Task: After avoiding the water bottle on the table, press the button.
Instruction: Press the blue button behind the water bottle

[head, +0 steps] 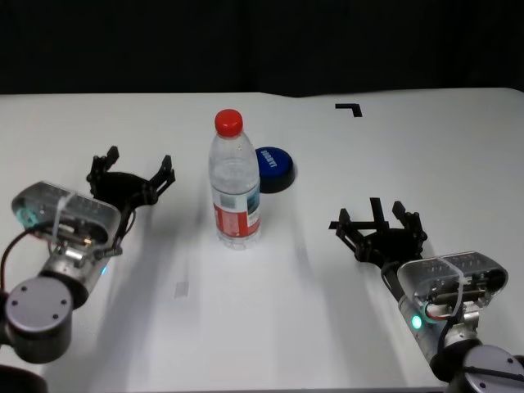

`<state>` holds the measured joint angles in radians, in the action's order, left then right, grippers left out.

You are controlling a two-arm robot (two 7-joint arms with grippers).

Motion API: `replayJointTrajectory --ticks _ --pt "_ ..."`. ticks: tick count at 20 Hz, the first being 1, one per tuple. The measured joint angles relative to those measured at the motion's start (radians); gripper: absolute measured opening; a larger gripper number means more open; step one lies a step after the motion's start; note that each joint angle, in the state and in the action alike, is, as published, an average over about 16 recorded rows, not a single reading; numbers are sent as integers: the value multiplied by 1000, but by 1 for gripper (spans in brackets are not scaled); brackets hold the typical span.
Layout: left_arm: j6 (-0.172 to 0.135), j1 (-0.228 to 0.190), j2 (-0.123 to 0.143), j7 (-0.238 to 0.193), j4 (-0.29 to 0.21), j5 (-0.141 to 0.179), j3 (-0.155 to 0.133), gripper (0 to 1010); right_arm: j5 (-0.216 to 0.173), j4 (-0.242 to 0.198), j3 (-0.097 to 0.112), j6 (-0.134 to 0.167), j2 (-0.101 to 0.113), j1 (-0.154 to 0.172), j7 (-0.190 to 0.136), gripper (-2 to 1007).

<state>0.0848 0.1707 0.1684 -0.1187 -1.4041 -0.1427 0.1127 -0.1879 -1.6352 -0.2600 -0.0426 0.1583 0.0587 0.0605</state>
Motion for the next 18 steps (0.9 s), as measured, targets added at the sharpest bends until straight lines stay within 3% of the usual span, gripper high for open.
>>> replayJointTrajectory --ticks 18 --pt "6 44 5 -9 42 4 21 1003 0 0 0 0 0 0 0 1003"
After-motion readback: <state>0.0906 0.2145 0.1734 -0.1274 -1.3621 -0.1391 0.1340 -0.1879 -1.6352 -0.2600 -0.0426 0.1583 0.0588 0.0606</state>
